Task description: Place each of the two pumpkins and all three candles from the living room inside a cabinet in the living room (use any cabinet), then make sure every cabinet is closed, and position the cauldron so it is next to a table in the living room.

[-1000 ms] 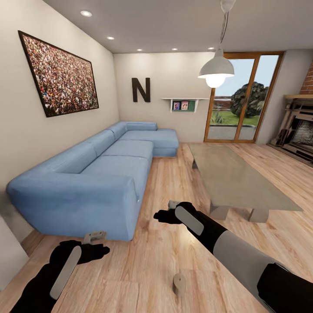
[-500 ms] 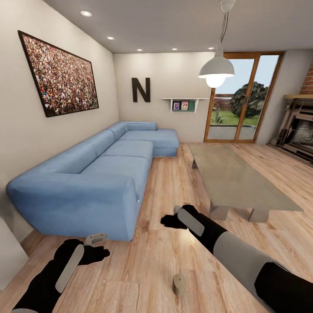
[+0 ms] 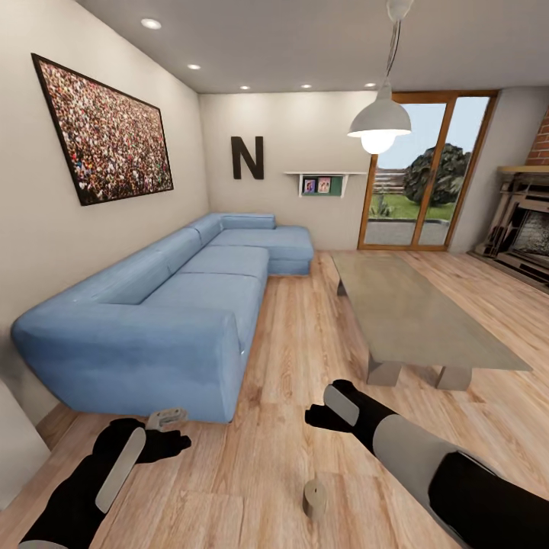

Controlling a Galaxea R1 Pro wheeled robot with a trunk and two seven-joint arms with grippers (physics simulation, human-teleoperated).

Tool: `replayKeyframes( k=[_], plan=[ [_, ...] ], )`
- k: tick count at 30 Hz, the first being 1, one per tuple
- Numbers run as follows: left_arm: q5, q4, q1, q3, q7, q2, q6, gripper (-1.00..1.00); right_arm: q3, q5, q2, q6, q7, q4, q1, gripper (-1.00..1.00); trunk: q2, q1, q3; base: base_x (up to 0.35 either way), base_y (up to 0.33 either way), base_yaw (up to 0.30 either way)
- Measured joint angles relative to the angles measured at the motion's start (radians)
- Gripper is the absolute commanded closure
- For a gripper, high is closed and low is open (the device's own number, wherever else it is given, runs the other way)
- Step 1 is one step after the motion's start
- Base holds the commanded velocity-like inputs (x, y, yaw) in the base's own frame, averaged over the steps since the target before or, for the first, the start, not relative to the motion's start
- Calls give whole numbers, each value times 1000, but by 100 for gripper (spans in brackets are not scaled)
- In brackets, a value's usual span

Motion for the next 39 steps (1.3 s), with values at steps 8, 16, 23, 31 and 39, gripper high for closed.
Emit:
replayKeyframes(
  k=[8, 16, 23, 31, 39],
  plan=[
    [7, -31, 0, 5, -1, 5, 2, -100, 1, 0, 3, -5, 36, 1, 0, -100, -49, 27, -22, 0, 0, 0],
    [53, -86, 1, 6, -1, 9, 4, -100, 1, 0, 5, -11, 41, -1, 0, -100, -105, 57, -47, 0, 0, 0],
    [59, -118, 2, -1, -1, 13, 6, -100, 1, 62, 25, -12, 41, 0, 1, -100, -154, 84, -69, 0, 0, 0],
    [67, -127, 2, -7, -2, 13, 6, -100, 0, 80, 29, -25, 41, 1, 1, -100, -210, 115, -94, 0, 0, 0],
    [239, -175, 4, -15, -3, 58, 7, -100, 0, 81, 30, -41, 40, 1, 1, -100, -266, 146, -119, 0, 0, 0]
  ],
)
